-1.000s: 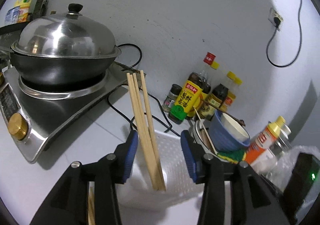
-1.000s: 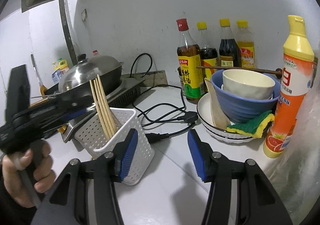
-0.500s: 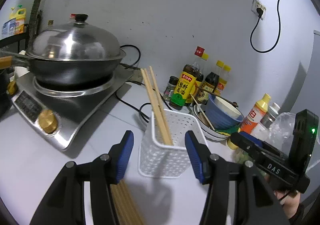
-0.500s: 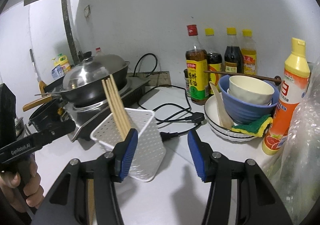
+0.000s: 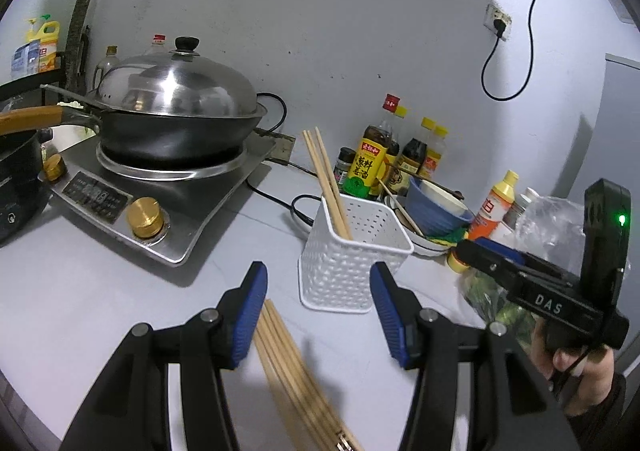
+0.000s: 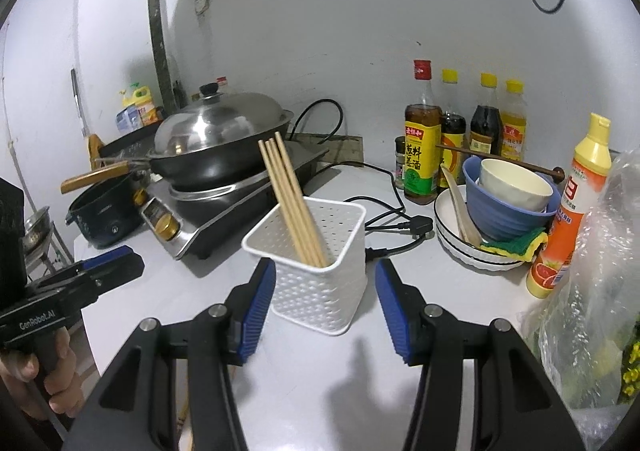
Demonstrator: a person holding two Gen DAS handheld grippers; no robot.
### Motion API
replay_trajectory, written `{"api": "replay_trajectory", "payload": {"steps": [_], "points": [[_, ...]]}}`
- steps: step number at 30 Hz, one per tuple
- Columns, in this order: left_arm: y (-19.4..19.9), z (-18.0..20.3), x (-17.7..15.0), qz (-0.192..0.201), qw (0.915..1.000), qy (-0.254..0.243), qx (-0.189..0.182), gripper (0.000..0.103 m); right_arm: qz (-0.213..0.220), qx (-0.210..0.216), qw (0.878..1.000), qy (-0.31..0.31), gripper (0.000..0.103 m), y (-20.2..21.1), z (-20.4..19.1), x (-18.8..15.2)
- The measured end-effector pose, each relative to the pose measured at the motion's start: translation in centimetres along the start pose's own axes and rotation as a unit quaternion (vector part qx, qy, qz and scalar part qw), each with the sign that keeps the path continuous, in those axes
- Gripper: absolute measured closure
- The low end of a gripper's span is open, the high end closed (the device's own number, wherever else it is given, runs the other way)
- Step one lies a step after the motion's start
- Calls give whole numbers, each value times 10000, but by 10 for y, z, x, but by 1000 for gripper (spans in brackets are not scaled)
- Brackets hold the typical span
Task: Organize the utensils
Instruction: 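Move both open grippers back over the wooden chopstick pile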
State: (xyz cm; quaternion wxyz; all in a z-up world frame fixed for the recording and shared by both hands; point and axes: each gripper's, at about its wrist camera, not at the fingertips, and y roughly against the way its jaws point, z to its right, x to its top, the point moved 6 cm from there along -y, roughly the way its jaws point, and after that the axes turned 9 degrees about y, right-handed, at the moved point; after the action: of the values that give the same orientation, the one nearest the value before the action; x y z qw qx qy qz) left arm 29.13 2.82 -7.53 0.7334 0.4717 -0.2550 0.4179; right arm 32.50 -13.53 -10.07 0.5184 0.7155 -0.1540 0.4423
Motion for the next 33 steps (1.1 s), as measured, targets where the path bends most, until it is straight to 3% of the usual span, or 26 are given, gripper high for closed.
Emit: {"api": "replay_trajectory", "payload": {"steps": [14,20,33], "points": [[28,-43,-30,-106,9998,12,185,50,-279,-69,9994,208,53,4,-32,-15],[22,-80,-48,-242,9983,109,519,50,-574,-67,9981,229,53,-15,-42,-31],[24,-130,-61,-358,9960,451,685,50,-1493,58,9879,413,53,-86,-84,-79]]}}
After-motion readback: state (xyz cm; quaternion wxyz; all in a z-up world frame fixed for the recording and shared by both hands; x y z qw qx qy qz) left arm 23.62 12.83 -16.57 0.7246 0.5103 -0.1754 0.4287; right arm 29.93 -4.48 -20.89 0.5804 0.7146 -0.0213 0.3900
